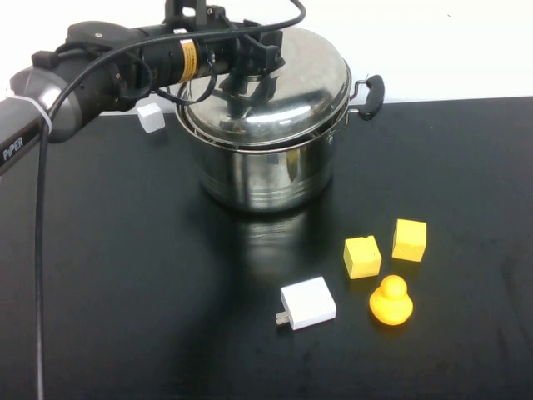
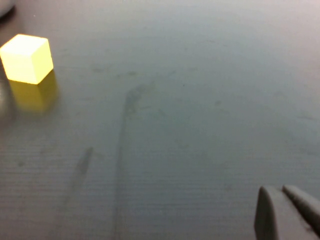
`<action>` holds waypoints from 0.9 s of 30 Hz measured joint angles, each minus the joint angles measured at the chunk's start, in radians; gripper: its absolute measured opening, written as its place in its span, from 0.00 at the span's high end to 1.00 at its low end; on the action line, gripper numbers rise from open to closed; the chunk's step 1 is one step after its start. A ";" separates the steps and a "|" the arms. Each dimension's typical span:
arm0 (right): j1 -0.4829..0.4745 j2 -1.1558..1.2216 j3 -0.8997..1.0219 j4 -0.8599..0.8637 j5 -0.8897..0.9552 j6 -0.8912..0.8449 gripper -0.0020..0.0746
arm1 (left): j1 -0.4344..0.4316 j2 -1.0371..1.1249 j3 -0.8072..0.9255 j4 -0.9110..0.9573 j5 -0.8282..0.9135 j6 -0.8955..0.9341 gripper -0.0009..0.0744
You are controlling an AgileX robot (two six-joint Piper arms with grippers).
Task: Cover the pot
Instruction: Place the pot lid on the pot
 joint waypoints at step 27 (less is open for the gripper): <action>0.000 0.000 0.000 0.000 0.000 0.000 0.98 | 0.001 0.002 -0.002 0.010 -0.027 0.106 0.56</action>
